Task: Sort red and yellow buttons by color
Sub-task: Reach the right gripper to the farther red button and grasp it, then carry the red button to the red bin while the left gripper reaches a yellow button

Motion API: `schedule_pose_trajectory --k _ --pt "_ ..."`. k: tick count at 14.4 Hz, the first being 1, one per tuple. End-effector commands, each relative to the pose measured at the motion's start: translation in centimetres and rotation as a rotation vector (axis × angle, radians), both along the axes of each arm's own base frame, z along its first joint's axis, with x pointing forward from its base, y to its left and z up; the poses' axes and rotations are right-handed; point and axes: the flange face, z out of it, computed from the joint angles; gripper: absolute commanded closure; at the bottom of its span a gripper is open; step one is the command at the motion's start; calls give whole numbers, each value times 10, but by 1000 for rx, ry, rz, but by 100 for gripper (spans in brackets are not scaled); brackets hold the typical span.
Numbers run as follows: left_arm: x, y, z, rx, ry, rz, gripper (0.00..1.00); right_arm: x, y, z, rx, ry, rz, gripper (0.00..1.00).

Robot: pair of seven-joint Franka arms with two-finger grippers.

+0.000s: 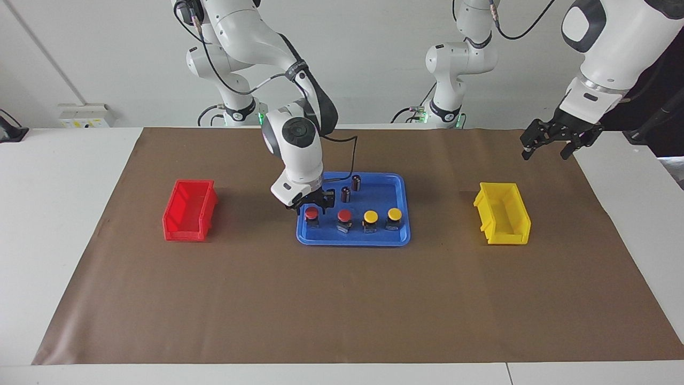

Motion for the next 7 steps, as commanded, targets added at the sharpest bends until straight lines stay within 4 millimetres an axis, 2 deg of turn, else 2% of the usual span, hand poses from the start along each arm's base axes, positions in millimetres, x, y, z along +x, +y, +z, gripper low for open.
schedule_pose_trajectory --k 1,2,4,5,6,7 --pt "-8 -52 -19 -26 -35 4 0 4 -9 13 9 -8 7 81" --pt "-7 -73 -36 -28 -20 0 0 15 -12 35 6 -1 -4 88" --pt "-9 -124 -72 -43 -31 -1 5 39 -18 86 -4 39 2 88" --pt "-8 -146 -91 -50 -34 3 6 47 -43 107 -6 53 15 88" --pt "-9 -176 -112 -52 -18 1 9 47 -82 135 4 41 44 88" --pt "-11 -203 -129 -57 -10 15 12 41 -125 147 1 70 82 88"
